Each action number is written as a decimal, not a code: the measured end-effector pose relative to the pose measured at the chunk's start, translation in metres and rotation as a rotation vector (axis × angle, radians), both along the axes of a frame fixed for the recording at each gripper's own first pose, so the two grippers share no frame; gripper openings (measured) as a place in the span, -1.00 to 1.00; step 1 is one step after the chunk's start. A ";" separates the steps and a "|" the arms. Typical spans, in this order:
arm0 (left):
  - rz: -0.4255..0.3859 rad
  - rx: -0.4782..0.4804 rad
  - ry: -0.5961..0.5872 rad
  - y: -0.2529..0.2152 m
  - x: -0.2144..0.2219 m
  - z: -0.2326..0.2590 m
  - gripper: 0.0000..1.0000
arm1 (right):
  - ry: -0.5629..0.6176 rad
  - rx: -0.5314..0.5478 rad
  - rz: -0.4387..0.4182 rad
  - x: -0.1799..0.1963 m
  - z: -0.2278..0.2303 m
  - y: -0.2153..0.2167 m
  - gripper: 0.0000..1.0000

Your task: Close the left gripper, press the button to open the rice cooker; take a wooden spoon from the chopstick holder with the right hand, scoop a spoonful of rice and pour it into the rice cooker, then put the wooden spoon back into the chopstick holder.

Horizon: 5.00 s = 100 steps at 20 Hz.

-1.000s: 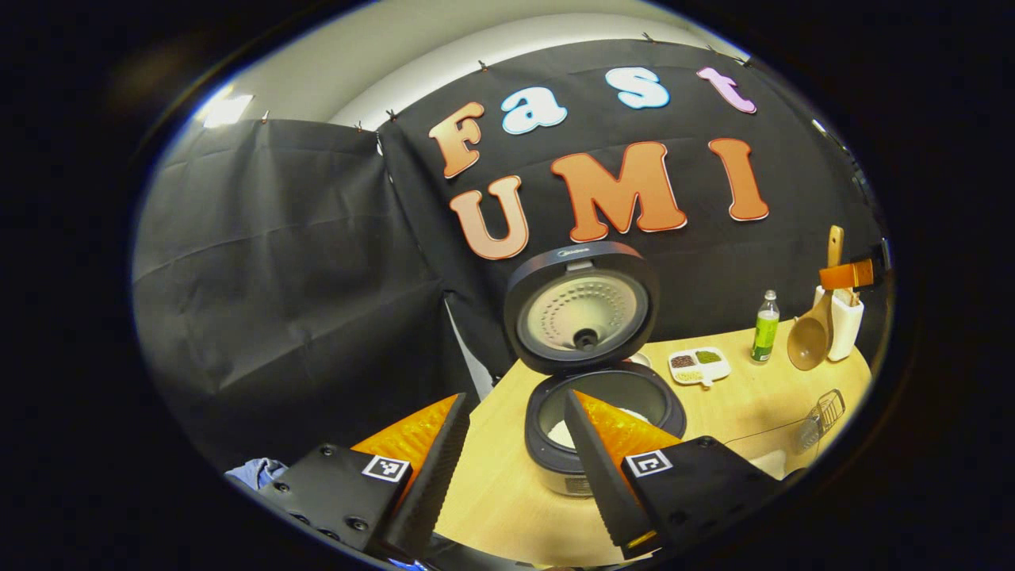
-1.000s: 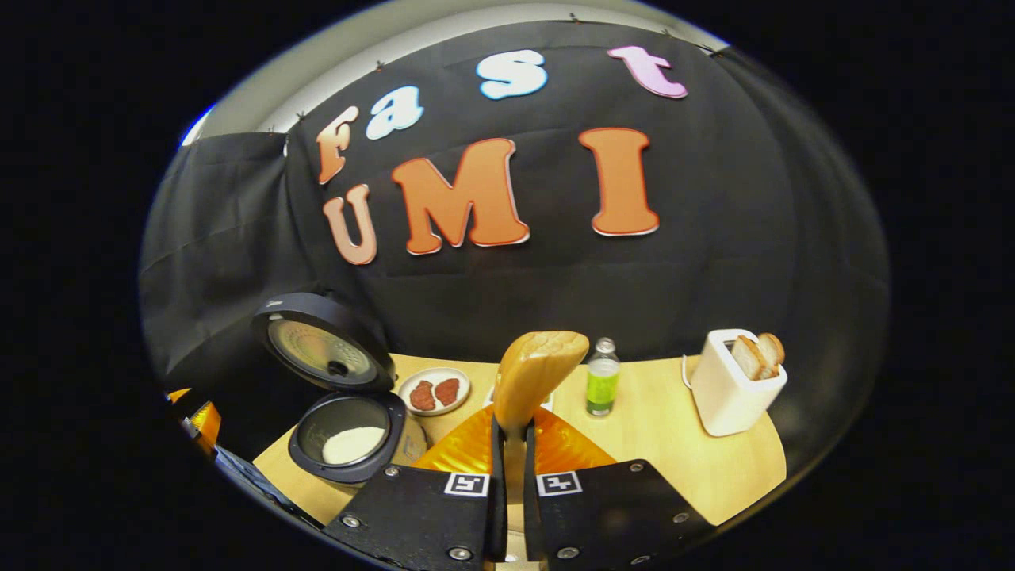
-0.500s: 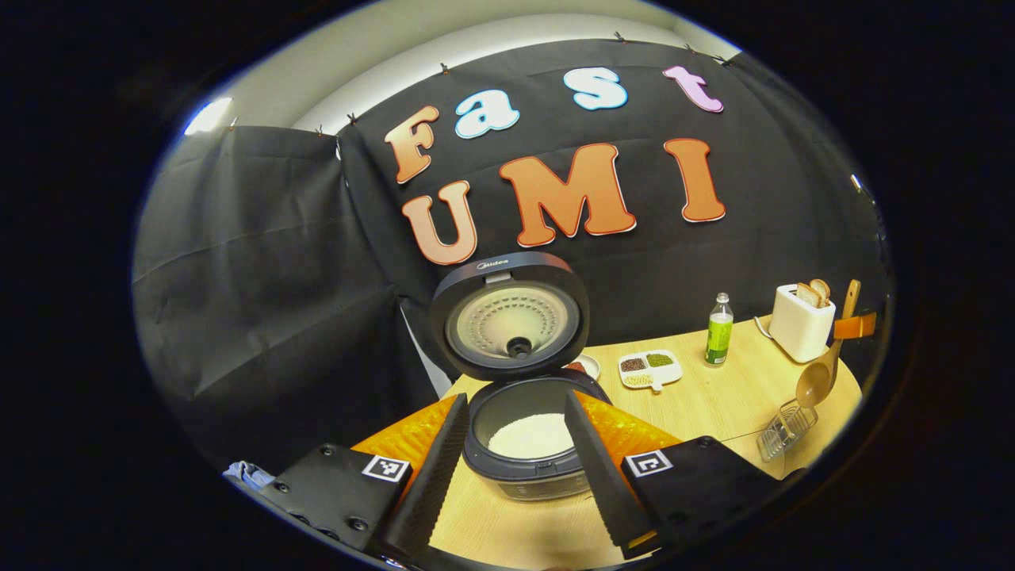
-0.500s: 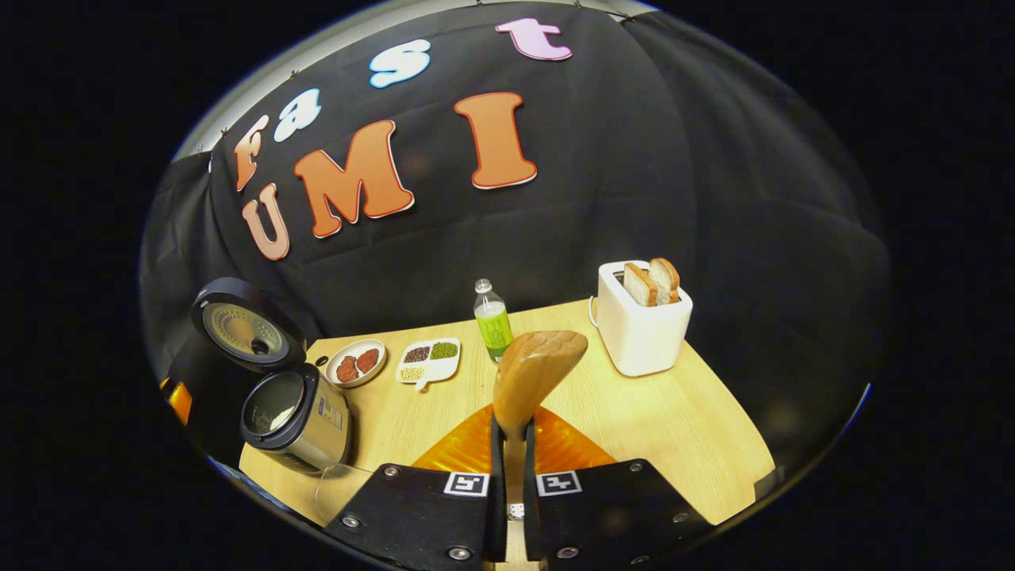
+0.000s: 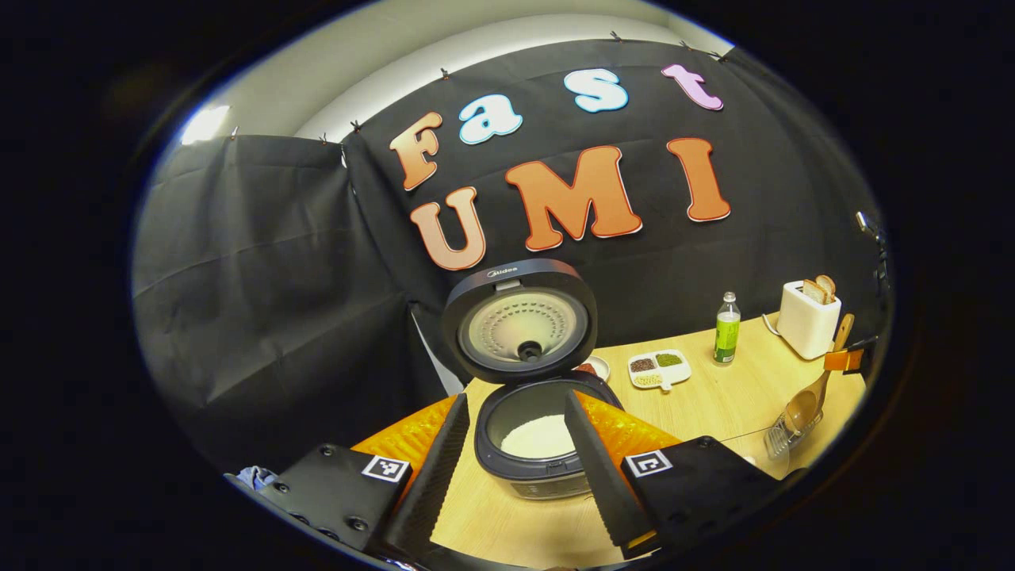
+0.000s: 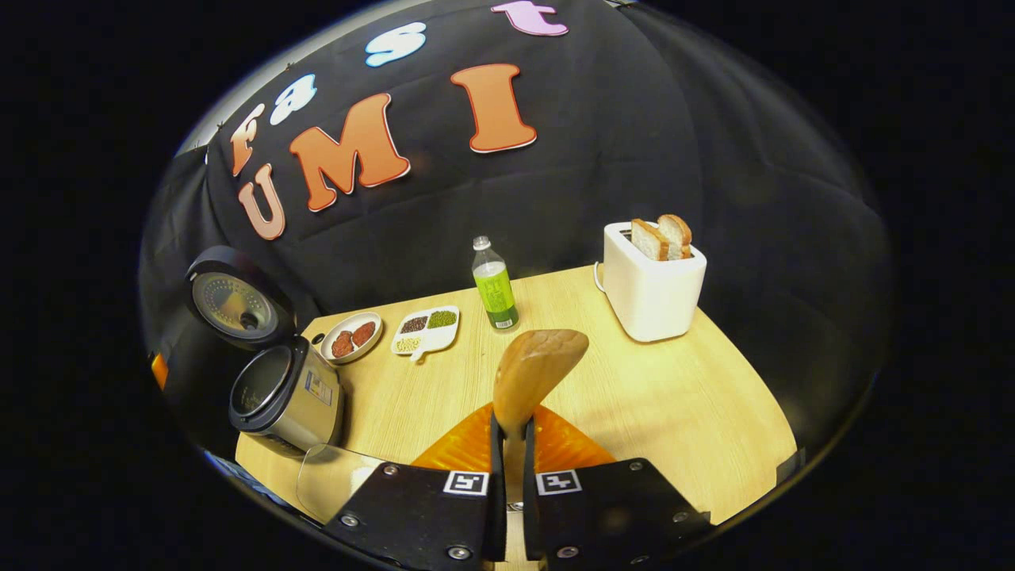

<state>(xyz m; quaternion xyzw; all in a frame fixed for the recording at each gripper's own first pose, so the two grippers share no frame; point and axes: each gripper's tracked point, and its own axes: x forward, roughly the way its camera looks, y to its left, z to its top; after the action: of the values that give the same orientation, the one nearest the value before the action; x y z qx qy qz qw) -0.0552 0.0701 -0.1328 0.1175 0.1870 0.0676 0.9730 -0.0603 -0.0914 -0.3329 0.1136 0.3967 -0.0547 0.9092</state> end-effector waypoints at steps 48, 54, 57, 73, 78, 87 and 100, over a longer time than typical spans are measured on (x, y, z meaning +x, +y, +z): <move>-0.023 -0.066 -0.318 0.008 0.095 0.083 0.67 | -0.659 -0.170 0.093 0.088 0.246 0.024 0.89; -0.014 -0.109 -0.365 0.023 0.135 0.106 0.67 | -0.678 -0.197 0.051 0.094 0.256 0.031 0.89; -0.018 -0.155 -0.339 0.029 0.169 0.116 0.76 | -0.718 -0.206 0.048 0.096 0.271 0.036 0.89; 0.007 -0.276 0.324 0.003 0.239 -0.019 0.76 | -0.831 -0.178 0.193 0.080 0.309 0.059 1.00; 0.040 -0.333 0.562 -0.005 0.183 -0.059 0.91 | -0.840 -0.176 0.166 0.081 0.311 0.049 0.90; 0.087 -0.332 1.002 -0.010 0.119 -0.151 0.91 | -0.841 -0.185 0.158 0.078 0.308 0.049 0.89; 0.064 -0.363 0.803 -0.025 0.124 -0.173 0.89 | -0.817 -0.202 0.158 0.078 0.311 0.053 0.89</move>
<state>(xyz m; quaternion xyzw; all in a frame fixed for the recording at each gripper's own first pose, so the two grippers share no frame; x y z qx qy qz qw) 0.0683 0.0447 -0.3061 -0.0442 0.5625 0.0128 0.8255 0.0178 -0.0386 -0.0218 0.0055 0.0042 0.0259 0.9996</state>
